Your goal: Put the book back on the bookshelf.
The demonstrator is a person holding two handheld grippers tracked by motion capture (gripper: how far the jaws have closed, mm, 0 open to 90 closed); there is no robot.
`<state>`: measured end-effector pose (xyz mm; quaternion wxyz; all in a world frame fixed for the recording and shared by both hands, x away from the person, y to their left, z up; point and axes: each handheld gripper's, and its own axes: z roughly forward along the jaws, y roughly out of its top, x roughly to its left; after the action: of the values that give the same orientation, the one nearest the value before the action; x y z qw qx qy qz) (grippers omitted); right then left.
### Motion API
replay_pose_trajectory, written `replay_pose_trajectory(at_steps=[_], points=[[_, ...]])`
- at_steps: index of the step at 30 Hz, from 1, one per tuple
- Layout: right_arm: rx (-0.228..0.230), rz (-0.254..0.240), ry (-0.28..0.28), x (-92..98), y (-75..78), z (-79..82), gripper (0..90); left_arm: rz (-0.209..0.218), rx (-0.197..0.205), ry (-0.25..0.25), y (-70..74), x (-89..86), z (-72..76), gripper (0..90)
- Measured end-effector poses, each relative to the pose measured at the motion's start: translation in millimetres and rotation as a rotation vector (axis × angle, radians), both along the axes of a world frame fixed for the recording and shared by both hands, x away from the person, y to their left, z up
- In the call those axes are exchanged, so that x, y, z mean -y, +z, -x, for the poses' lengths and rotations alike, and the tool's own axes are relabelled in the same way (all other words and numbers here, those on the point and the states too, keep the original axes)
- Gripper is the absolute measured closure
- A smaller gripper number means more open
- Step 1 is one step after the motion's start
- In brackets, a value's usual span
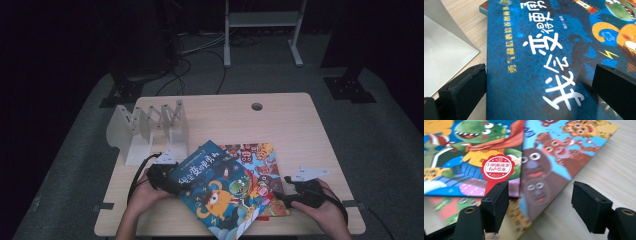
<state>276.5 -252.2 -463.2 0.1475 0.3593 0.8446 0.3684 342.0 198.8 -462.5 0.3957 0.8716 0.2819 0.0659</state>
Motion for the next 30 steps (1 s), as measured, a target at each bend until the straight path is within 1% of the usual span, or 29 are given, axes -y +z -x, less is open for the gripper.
replay_pose_trajectory(at_steps=[1,2,3,7,12,13,15,17,20,21,25,29,30], points=[[-0.002,0.001,-0.008,0.5,0.0,-3.6,29.4,0.0,0.0,-0.002,-0.1,0.4,0.2,0.0],[-0.002,0.001,-0.008,0.5,0.0,-3.6,29.4,0.0,0.0,-0.002,-0.1,0.4,0.2,0.0],[-0.008,0.001,-0.026,1.2,0.2,-10.7,29.8,0.001,0.0,-0.004,-0.1,0.7,0.3,0.0],[-0.009,0.01,-0.043,2.6,0.9,-22.7,29.5,-0.006,-0.003,-0.02,0.5,1.6,1.7,0.0],[-0.013,0.016,-0.071,5.3,1.4,-36.5,30.0,-0.005,-0.007,-0.033,0.7,3.8,3.3,0.0],[-0.013,0.016,-0.071,5.3,1.4,-36.5,30.0,-0.01,-0.006,-0.039,1.0,4.1,3.4,0.0],[-0.017,0.02,-0.08,6.0,1.7,-41.4,29.9,-0.004,-0.005,-0.042,1.1,5.2,4.3,0.0],[-0.013,0.029,-0.089,6.5,2.2,-48.7,30.0,0.0,-0.009,-0.047,1.6,6.2,5.0,0.0],[-0.01,0.037,-0.101,7.1,2.5,-56.2,29.9,-0.006,-0.007,-0.053,2.0,6.9,5.5,0.0],[-0.01,0.032,-0.111,7.0,2.3,-58.9,29.9,0.001,-0.011,-0.054,2.2,8.2,6.6,0.0],[-0.002,0.037,-0.133,8.6,1.9,-67.7,30.5,0.005,-0.013,-0.063,1.8,10.7,7.6,0.0],[0.007,0.04,-0.166,11.2,1.4,-83.4,31.1,0.005,-0.02,-0.08,2.4,13.8,9.9,0.0],[0.007,0.04,-0.166,11.2,1.4,-83.4,31.1,0.005,-0.02,-0.08,2.4,13.8,9.9,0.0]])
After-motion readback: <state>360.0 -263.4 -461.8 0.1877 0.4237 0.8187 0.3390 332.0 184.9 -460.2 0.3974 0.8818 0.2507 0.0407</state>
